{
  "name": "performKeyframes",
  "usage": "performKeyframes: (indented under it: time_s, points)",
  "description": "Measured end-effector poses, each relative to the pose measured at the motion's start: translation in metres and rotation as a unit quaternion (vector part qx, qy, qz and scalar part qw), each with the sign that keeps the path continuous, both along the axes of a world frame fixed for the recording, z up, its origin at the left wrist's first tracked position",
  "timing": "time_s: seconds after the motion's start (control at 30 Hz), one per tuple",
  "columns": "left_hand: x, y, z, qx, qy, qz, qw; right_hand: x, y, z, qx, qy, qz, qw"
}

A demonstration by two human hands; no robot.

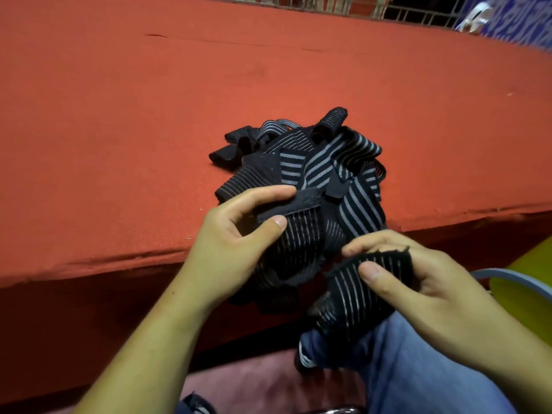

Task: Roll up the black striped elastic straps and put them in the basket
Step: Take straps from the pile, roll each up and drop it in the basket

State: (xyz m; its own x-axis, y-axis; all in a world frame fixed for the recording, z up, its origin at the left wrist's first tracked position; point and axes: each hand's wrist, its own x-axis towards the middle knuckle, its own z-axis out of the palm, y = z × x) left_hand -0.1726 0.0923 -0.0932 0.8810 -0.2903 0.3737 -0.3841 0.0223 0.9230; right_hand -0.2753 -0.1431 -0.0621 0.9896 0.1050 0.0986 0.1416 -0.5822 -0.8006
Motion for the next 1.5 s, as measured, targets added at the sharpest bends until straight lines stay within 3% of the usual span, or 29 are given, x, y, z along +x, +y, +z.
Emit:
performKeyframes:
  time_s: [0.13,0.27,0.57,0.77,1.13,1.37,1.5]
  points:
    - [-0.002,-0.005,-0.002,-0.019,0.008,-0.017,1.0,0.007,0.016,-0.003,0.072,0.014,-0.004,0.997]
    - [-0.006,-0.011,-0.006,-0.032,0.037,-0.048,0.998,0.017,0.038,-0.01,0.154,0.006,-0.072,0.985]
    - [-0.01,-0.012,-0.005,-0.065,0.104,-0.104,0.987,0.025,0.042,-0.013,0.138,-0.026,-0.119,0.983]
    - [-0.01,-0.013,-0.007,-0.051,0.103,-0.139,0.984,0.025,0.039,-0.009,0.148,-0.078,-0.13,0.977]
    - [-0.012,-0.012,-0.007,-0.026,0.093,-0.161,0.982,0.026,0.037,-0.011,0.172,-0.084,-0.164,0.968]
    - [-0.011,-0.009,-0.004,0.019,0.061,-0.144,0.988,0.028,0.037,-0.014,0.139,-0.092,-0.202,0.965]
    - [-0.011,-0.009,-0.005,0.025,0.048,-0.136,0.989,0.031,0.035,-0.018,0.198,-0.075,-0.205,0.956]
